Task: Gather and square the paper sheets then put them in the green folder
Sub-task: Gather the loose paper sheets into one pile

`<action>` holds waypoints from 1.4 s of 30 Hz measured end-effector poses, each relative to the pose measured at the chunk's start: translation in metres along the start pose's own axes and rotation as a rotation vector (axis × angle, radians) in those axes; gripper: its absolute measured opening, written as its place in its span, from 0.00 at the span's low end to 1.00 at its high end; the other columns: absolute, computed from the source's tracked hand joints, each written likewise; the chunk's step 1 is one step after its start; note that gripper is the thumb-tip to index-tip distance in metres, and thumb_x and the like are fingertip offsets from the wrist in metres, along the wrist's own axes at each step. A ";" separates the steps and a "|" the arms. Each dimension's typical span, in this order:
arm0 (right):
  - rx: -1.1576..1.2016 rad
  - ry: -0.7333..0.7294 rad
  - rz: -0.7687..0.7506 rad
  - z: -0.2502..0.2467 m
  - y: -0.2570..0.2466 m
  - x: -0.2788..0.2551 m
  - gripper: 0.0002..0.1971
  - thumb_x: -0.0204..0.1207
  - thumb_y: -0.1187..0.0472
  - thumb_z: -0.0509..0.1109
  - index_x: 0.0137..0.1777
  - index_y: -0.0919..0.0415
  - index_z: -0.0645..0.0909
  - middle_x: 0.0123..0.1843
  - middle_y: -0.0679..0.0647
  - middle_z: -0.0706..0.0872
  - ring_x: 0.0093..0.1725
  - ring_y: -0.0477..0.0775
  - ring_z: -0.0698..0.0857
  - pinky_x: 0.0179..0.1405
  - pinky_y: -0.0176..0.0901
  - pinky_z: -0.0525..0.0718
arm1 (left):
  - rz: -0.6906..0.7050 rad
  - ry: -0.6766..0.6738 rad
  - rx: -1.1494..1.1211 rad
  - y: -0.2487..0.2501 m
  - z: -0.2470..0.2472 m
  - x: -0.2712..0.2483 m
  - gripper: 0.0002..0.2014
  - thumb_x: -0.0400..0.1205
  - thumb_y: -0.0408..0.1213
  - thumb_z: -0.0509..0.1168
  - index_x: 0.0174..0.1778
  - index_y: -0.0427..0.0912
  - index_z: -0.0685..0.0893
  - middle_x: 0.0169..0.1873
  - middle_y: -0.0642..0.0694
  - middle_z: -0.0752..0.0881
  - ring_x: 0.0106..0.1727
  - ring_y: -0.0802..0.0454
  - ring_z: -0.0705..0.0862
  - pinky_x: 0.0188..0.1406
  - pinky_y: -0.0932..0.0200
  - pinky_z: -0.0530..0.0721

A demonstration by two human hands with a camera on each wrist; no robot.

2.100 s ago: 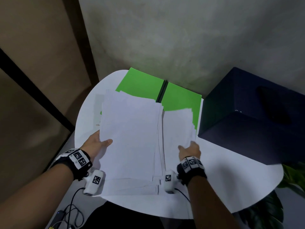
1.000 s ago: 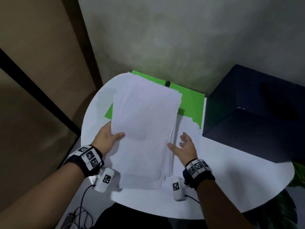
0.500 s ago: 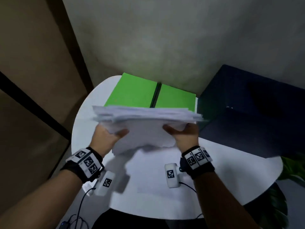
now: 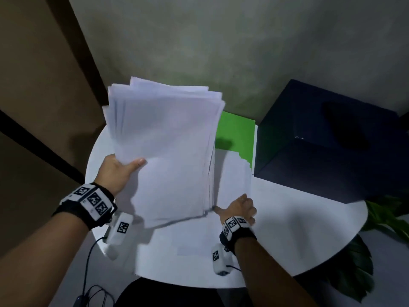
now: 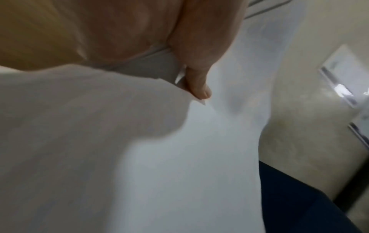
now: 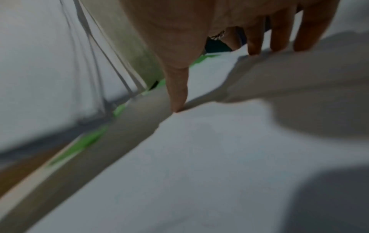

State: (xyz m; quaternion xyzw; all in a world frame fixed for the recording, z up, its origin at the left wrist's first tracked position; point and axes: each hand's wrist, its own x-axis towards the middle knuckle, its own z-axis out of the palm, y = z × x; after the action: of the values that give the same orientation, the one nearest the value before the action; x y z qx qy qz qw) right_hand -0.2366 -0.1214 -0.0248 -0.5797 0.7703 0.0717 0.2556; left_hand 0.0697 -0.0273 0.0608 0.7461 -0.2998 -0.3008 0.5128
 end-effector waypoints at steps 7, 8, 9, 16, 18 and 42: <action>0.073 -0.017 0.057 -0.002 -0.011 0.010 0.57 0.59 0.43 0.84 0.81 0.64 0.55 0.73 0.63 0.70 0.71 0.66 0.75 0.65 0.60 0.79 | -0.345 -0.037 0.068 -0.032 0.000 -0.015 0.21 0.74 0.48 0.77 0.40 0.31 0.81 0.29 0.42 0.84 0.31 0.43 0.81 0.31 0.56 0.76; 0.141 -0.033 0.062 -0.003 -0.011 0.012 0.53 0.60 0.47 0.85 0.79 0.65 0.58 0.71 0.64 0.74 0.68 0.66 0.79 0.63 0.57 0.81 | -0.359 -0.041 0.082 -0.034 0.000 -0.017 0.20 0.74 0.46 0.77 0.34 0.34 0.78 0.23 0.46 0.78 0.27 0.45 0.76 0.27 0.57 0.71; 0.205 -0.040 0.068 -0.003 -0.011 0.013 0.48 0.62 0.52 0.85 0.76 0.65 0.62 0.68 0.65 0.79 0.65 0.66 0.83 0.61 0.54 0.83 | -0.378 -0.045 0.093 -0.035 0.000 -0.019 0.20 0.74 0.46 0.77 0.30 0.38 0.74 0.17 0.51 0.73 0.24 0.48 0.71 0.25 0.58 0.67; 0.330 -0.089 0.058 -0.004 -0.006 0.014 0.25 0.70 0.59 0.77 0.65 0.60 0.74 0.62 0.60 0.85 0.56 0.64 0.86 0.58 0.47 0.85 | -0.419 -0.056 0.128 -0.041 0.001 -0.020 0.26 0.74 0.46 0.78 0.47 0.24 0.79 0.16 0.54 0.69 0.25 0.50 0.69 0.23 0.58 0.65; 0.359 -0.120 0.042 -0.013 -0.006 0.011 0.23 0.73 0.60 0.73 0.68 0.62 0.75 0.67 0.61 0.84 0.59 0.64 0.85 0.63 0.48 0.83 | -0.457 -0.082 0.093 -0.048 0.002 -0.018 0.23 0.70 0.50 0.79 0.32 0.39 0.74 0.13 0.56 0.66 0.21 0.51 0.64 0.24 0.59 0.63; 0.438 -0.221 -0.286 -0.002 -0.035 -0.019 0.22 0.69 0.56 0.82 0.60 0.62 0.81 0.50 0.50 0.84 0.51 0.53 0.83 0.51 0.36 0.78 | -0.793 -0.230 -0.172 -0.107 0.021 -0.005 0.50 0.59 0.79 0.69 0.68 0.45 0.82 0.64 0.43 0.86 0.64 0.39 0.84 0.68 0.42 0.79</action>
State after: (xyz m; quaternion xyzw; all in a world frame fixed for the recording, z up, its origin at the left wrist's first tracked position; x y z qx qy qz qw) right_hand -0.2008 -0.1170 -0.0080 -0.6020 0.6456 -0.0704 0.4646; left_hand 0.0654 -0.0043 -0.0453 0.7197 -0.0188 -0.5802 0.3809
